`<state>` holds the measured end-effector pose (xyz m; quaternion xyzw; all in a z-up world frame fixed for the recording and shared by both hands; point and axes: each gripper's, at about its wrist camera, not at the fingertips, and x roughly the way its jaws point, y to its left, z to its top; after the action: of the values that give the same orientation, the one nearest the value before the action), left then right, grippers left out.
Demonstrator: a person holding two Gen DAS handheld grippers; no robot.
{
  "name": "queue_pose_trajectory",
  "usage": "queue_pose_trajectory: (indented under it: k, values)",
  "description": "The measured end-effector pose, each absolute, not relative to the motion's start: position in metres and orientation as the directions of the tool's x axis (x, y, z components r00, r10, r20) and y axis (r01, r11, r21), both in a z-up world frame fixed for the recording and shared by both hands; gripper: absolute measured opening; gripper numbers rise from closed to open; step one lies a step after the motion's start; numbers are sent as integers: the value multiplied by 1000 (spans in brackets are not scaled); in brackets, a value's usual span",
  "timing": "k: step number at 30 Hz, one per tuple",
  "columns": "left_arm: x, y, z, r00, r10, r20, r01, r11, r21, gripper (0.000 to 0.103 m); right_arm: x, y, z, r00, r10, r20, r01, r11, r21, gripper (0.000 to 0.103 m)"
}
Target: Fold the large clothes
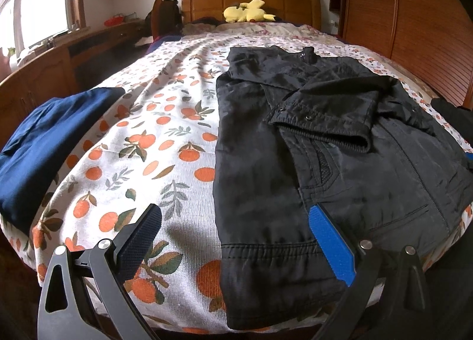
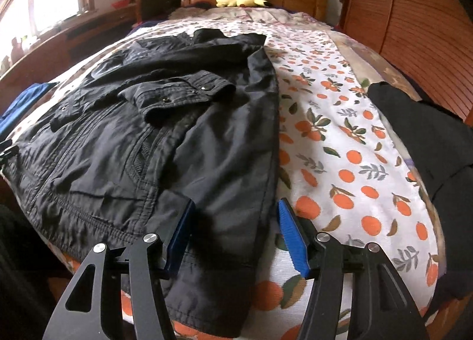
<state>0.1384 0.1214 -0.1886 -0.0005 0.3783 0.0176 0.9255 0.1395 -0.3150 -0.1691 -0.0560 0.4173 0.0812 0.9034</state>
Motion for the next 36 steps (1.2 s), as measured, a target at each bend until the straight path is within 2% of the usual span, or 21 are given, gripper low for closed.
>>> queue_pose_trajectory:
  k: [1, 6, 8, 11, 21, 26, 31, 33, 34, 36]
  values:
    - [138, 122, -189, 712, 31, -701, -33, 999, 10, 100, 140, -313, -168, 638, 112, -762, -202, 979, -26, 46]
    - [134, 125, -187, 712, 14, -702, -31, 999, -11, 100, 137, -303, -162, 645, 146, -750, -227, 974, -6, 45]
    - [132, 129, -188, 703, -19, -711, -17, 999, -43, 81, 137, -302, -163, 644, 144, -751, -224, 974, -6, 46]
    - [128, 131, -189, 699, -44, -714, -7, 998, -68, 71, 136, -302, -167, 634, 133, -762, -217, 976, -11, 49]
    - [113, 130, -192, 693, -95, -715, 19, 993, -113, 57, 126, -306, -173, 622, 125, -773, -213, 977, -14, 51]
    - [105, 126, -193, 688, -111, -717, 34, 992, -121, 46, 125, -306, -173, 621, 125, -774, -215, 977, -14, 51]
    - [102, 125, -192, 681, -117, -723, 39, 991, -124, 42, 122, -303, -173, 622, 121, -774, -227, 973, -30, 51]
    - [102, 124, -190, 683, -110, -722, 36, 992, -118, 35, 121, -303, -174, 624, 124, -772, -229, 973, -28, 51]
    - [102, 125, -189, 685, -108, -720, 35, 993, -116, 27, 121, -303, -174, 626, 126, -770, -227, 973, -26, 48]
    - [101, 125, -183, 690, -123, -713, 45, 991, -128, 14, 119, -303, -172, 635, 126, -763, -219, 975, -22, 35]
